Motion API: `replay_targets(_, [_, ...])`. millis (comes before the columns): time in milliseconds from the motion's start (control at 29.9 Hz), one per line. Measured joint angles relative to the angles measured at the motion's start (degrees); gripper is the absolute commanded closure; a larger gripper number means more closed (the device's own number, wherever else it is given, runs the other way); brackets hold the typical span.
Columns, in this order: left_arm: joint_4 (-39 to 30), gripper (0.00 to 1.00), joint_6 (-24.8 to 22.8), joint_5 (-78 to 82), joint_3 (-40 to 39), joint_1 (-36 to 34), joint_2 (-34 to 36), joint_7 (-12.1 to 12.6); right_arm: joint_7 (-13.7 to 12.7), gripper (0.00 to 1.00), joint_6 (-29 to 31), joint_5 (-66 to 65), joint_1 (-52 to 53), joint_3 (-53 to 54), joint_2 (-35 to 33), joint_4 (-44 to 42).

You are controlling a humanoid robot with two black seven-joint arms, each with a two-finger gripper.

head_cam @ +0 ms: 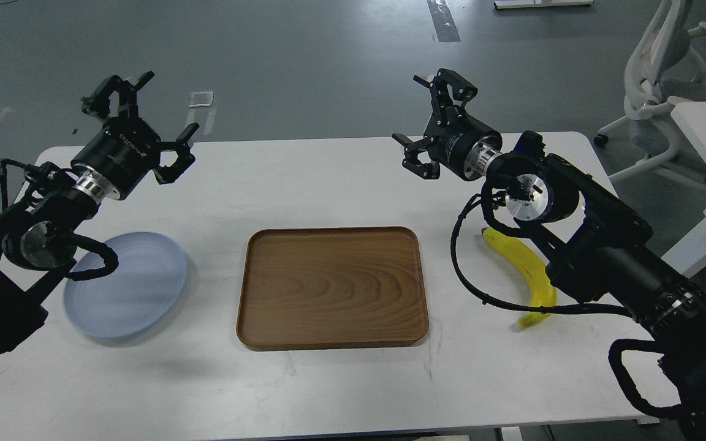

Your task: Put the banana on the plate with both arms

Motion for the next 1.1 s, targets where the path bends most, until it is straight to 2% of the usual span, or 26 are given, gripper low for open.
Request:
replay_targets(334, [0.0, 0.02, 1.2, -0.6, -0.3, 0.0, -2.3, -0.1, -0.2, 0.00, -0.5, 0.1, -2.5, 0.2, -6.5, 6.2])
replay_targets(635, [0.0, 0.02, 1.0, -0.3, 0.2, 0.0, -2.5, 0.1, -1.5, 0.00, -0.5, 0.1, -0.9, 0.2, -6.9, 6.2])
replay_targets(1102, [0.1, 0.02, -2.0, 0.8, 0.6, -0.9, -1.4, 1.6, -1.7, 0.00, -0.2, 0.1, 1.4, -2.5, -6.6, 4.5])
